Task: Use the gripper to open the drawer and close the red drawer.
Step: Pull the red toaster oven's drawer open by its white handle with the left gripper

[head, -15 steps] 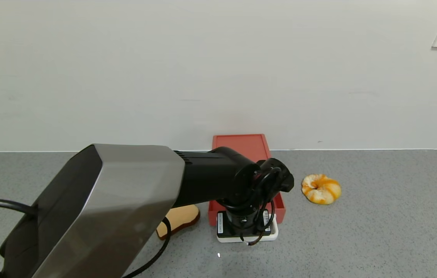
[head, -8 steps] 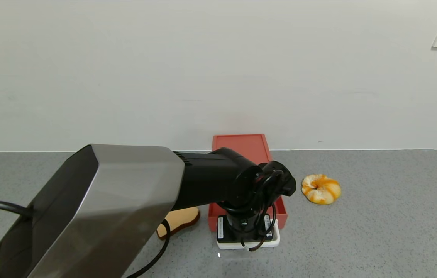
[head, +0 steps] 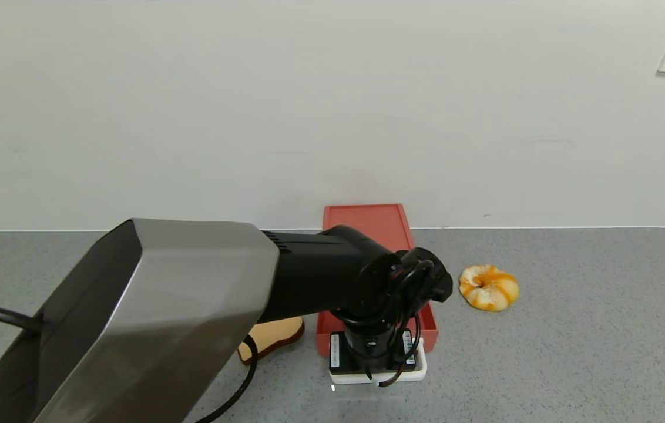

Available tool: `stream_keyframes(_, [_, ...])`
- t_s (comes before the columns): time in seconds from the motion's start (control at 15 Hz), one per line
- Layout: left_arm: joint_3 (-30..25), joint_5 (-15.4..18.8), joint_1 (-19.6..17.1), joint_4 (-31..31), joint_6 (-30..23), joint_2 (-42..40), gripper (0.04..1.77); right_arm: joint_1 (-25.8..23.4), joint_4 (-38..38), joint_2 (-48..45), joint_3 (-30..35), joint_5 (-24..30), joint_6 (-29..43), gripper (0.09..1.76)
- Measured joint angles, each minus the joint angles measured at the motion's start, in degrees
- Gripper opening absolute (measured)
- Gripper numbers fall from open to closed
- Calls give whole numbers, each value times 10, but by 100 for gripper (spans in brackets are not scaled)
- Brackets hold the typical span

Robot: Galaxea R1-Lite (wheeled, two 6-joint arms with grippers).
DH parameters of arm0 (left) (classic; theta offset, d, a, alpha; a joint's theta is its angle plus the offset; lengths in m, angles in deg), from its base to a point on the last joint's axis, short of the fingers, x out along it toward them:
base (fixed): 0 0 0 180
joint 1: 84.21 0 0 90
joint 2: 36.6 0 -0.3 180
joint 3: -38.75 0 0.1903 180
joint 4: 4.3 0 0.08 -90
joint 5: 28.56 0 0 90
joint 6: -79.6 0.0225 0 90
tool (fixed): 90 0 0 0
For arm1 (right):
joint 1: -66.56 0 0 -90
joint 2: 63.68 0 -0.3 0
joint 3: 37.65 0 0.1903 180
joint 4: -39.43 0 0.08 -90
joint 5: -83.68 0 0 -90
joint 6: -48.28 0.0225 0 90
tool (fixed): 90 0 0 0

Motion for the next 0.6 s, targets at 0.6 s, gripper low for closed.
stream_keyframes(0.6, [-27,8,8,-3,-18,-11,11,0,0,0,0,0,0,171])
